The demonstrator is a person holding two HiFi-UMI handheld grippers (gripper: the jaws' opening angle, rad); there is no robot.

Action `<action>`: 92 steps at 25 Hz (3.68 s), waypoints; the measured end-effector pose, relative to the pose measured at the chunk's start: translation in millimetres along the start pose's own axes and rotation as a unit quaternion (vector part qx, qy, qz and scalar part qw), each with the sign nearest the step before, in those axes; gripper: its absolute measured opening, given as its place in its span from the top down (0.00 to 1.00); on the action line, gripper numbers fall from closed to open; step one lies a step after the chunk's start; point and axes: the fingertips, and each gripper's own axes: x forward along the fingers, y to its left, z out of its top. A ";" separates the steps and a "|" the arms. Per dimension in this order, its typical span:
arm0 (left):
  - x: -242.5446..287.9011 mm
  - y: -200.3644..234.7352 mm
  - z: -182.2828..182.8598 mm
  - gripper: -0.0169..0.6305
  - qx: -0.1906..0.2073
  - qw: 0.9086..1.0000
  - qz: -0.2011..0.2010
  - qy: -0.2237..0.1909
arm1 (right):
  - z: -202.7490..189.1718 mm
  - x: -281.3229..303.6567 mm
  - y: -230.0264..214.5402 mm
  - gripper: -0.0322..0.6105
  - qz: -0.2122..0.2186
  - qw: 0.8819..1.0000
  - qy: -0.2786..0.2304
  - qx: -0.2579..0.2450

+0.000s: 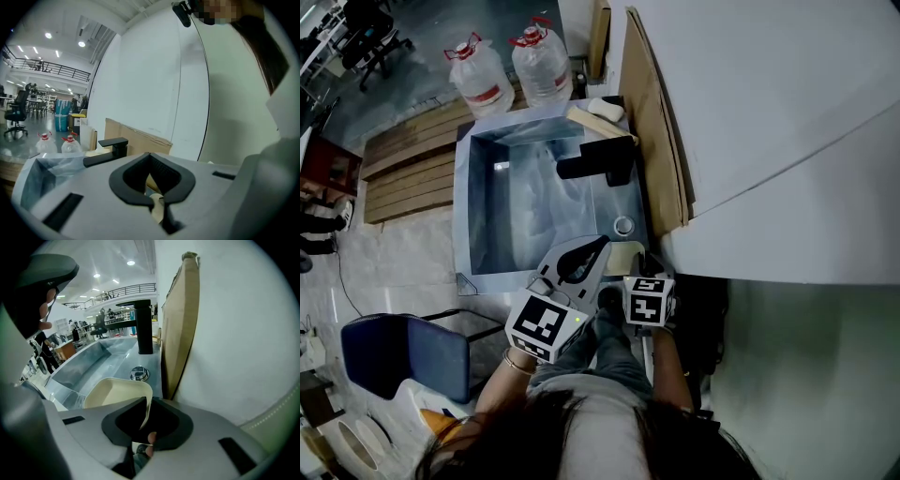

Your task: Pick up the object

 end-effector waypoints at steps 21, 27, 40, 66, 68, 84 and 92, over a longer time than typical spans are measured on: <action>-25.0 -13.0 15.4 0.96 0.020 1.000 0.016 -0.017 | 13.8 -25.4 0.9 0.90 0.030 0.997 -0.035 0.057; -35.0 -22.3 23.4 0.96 0.028 0.999 0.017 -0.026 | 20.5 -42.0 2.3 0.90 0.031 0.997 -0.050 0.054; -58.5 -31.1 47.3 0.96 0.053 0.997 0.026 -0.055 | 49.0 -77.3 9.1 0.90 0.043 0.993 -0.092 0.057; -96.8 -10.4 72.8 0.96 0.058 0.992 0.056 -0.096 | 114.0 -161.0 19.8 0.90 0.054 0.976 -0.200 0.070; -100.1 -9.4 73.2 0.96 0.057 0.992 0.059 -0.099 | 116.5 -165.5 20.6 0.90 0.054 0.975 -0.205 0.070; -116.3 -12.6 81.4 0.96 0.060 0.989 0.062 -0.121 | 136.5 -215.3 28.8 0.90 0.064 0.959 -0.266 0.075; -122.8 -15.0 83.4 0.96 0.064 0.988 0.064 -0.125 | 140.9 -236.2 32.6 0.90 0.067 0.952 -0.290 0.074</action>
